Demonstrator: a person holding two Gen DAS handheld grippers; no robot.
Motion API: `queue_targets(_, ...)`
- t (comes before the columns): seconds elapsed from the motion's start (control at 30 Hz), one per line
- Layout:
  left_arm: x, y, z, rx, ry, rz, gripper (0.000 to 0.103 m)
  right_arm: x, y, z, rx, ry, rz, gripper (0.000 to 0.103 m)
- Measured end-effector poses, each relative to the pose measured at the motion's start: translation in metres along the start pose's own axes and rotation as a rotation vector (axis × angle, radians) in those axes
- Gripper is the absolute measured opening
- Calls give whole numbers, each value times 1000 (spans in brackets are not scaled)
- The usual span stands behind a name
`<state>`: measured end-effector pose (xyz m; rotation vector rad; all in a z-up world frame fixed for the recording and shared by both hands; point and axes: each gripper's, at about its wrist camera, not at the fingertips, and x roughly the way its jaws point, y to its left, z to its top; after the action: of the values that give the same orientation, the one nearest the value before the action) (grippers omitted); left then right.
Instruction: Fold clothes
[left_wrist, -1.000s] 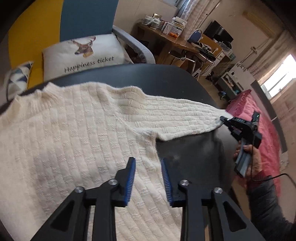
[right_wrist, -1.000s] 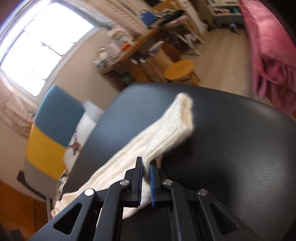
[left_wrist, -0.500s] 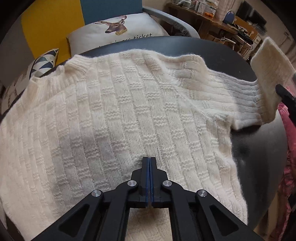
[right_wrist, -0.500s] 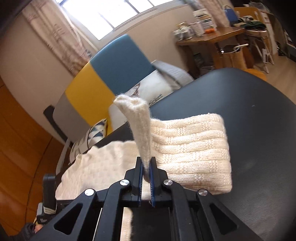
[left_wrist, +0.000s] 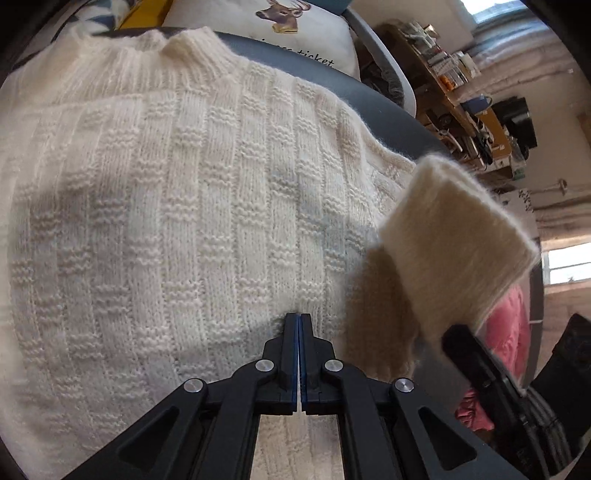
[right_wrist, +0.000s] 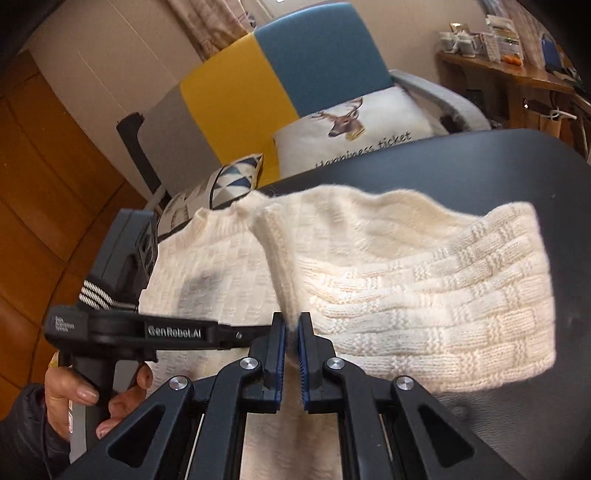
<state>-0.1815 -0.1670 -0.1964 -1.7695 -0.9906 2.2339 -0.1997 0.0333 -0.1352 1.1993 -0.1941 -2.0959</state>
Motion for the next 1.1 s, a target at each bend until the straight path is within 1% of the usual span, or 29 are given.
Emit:
queue_targets(0.13, -7, 19, 1, -80, -1, -98, 1, 22, 25, -10, -101, 66, -59, 5)
queue_targets(0.2, -19, 23, 2, -92, -31, -133, 3, 31, 32, -16, -134, 88, -91, 5)
queue_targets(0.27, -32, 31, 6, -128, -43, -186, 7, 37, 36, -20, -160, 104, -120, 5)
queue_targets(0.3, -38, 35, 8, -148, -48, -214, 15, 40, 38, -22, -173, 113, -133, 5)
queue_targets(0.33, -45, 39, 10, -168, -52, -242, 19, 42, 39, -24, -187, 119, -144, 5)
queue_targets(0.37, -51, 43, 12, -187, -57, -270, 20, 44, 40, -26, -200, 126, -156, 6)
queue_targets(0.43, -64, 51, 16, -227, -66, -326, 30, 47, 42, -30, -224, 136, -176, 6)
queue_targets(0.47, -67, 56, 15, -249, -66, -353, 33, 47, 44, -30, -230, 138, -179, 6)
queue_targets(0.5, -66, 54, 14, -250, -58, -351, 39, 48, 44, -30, -233, 140, -181, 6)
queue_targets(0.53, -65, 52, 12, -246, -48, -340, 40, 47, 44, -30, -234, 142, -182, 6)
queue_targets(0.63, -50, 46, -2, -239, -4, -320, 40, 47, 42, -30, -231, 143, -177, 7)
queue_targets(0.67, -46, 42, -4, -244, 5, -330, 40, 47, 42, -31, -229, 141, -175, 8)
queue_targets(0.73, -38, 32, -4, -243, 17, -331, 40, 46, 42, -31, -226, 138, -172, 8)
queue_targets(0.87, -26, 26, 0, -251, 42, -304, 42, 42, 40, -32, -208, 129, -162, 8)
queue_targets(0.9, -23, 25, 0, -256, 48, -290, 41, 41, 38, -31, -193, 126, -151, 10)
queue_targets(0.93, -24, 23, 0, -248, 43, -281, 35, 41, 35, -31, -181, 124, -138, 11)
queue_targets(0.97, -26, 21, 0, -237, 36, -273, 25, 39, 33, -30, -166, 117, -125, 12)
queue_targets(1.0, -28, 18, 0, -226, 30, -265, 9, 35, 30, -29, -148, 105, -111, 16)
queue_targets(1.07, -33, 14, 0, -204, 16, -250, 8, 19, 22, -29, -93, 53, -70, 20)
queue_targets(1.1, -35, 11, 0, -192, 9, -242, 7, 7, 16, -29, -49, 15, -40, 21)
